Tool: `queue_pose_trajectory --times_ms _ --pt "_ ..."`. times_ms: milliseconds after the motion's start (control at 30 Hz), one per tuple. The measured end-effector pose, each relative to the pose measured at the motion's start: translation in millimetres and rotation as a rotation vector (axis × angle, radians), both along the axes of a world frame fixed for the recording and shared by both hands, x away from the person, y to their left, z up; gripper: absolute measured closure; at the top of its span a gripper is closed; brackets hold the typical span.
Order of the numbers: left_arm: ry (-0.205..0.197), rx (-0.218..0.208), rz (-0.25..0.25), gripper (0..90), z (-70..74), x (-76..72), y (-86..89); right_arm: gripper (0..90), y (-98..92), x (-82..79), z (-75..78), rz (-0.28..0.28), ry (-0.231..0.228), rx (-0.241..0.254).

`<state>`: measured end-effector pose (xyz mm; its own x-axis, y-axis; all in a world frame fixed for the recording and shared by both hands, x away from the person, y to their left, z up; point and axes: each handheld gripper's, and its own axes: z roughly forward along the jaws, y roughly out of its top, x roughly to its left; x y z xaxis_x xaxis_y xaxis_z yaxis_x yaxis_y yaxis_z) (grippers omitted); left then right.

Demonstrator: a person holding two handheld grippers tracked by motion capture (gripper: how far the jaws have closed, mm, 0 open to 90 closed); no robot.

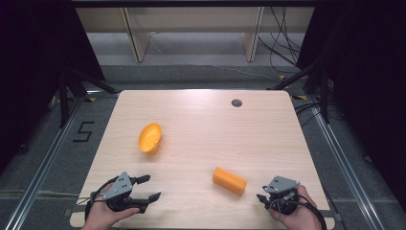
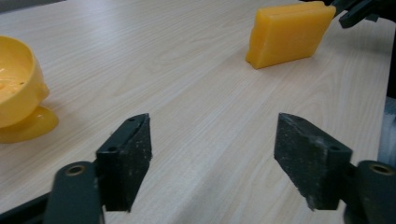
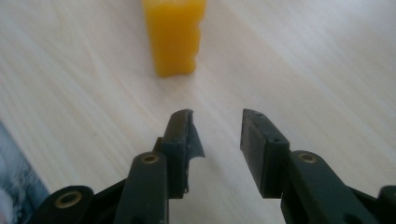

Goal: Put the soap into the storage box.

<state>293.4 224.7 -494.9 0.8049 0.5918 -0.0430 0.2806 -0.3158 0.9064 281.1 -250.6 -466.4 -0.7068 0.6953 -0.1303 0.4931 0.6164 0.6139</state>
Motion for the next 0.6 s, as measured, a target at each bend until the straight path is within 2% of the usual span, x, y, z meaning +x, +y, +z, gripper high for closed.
queue_pose_trajectory --times_ms 67,100,133,167,200,233,300,333,367,400,467,533,567,600 --pt "-0.018 -0.006 0.003 33.9 1.2 -0.6 -0.7 61.3 -0.1 -0.5 1.0 0.003 -0.008 0.008" --pt "-0.017 -0.013 -0.002 37.9 2.1 -0.5 -0.8 58.7 0.4 -1.1 1.0 0.01 -0.022 0.033" --pt "-0.017 -0.021 0.0 37.9 2.8 -0.9 -1.0 58.7 0.4 -1.1 1.0 0.01 -0.022 0.033" --pt "-0.014 -0.041 -0.015 41.1 2.1 0.3 -0.7 57.7 0.8 -1.0 0.7 0.017 -0.019 0.053" --pt "0.018 -0.087 0.005 41.1 0.9 -1.1 -1.9 57.7 0.8 -1.0 0.7 0.017 -0.019 0.053" --pt "0.025 -0.09 -0.008 43.1 1.0 0.4 -1.2 57.5 1.2 -1.0 0.7 0.018 -0.02 0.062" --pt "0.041 -0.08 0.01 42.9 1.1 -0.4 -1.3 56.5 2.4 -1.2 1.0 0.015 -0.008 0.078" --pt "0.054 -0.079 0.022 43.0 1.4 -1.4 -1.8 56.1 2.5 -0.7 1.2 0.026 -0.002 0.07" --pt "0.047 -0.078 0.009 42.9 2.2 -0.8 -1.9 56.4 4.8 0.0 0.5 0.034 -0.003 0.07" --pt "0.06 -0.096 0.01 42.9 2.1 -1.2 -3.3 56.4 4.8 0.0 0.5 0.034 -0.003 0.07" --pt "0.044 -0.074 -0.018 38.3 3.1 0.1 -4.7 56.4 7.8 3.1 2.7 0.056 0.01 0.081" --pt "0.053 -0.057 -0.022 34.8 3.9 -0.3 -7.5 55.2 8.8 4.2 4.3 0.059 0.013 0.08" --pt "0.077 -0.081 -0.023 33.1 3.7 -0.2 -10.7 53.1 11.8 6.5 5.0 0.063 0.02 0.089" --pt "0.034 -0.037 -0.054 31.4 8.1 4.5 -13.6 52.3 13.0 7.6 4.7 0.07 0.028 0.086"
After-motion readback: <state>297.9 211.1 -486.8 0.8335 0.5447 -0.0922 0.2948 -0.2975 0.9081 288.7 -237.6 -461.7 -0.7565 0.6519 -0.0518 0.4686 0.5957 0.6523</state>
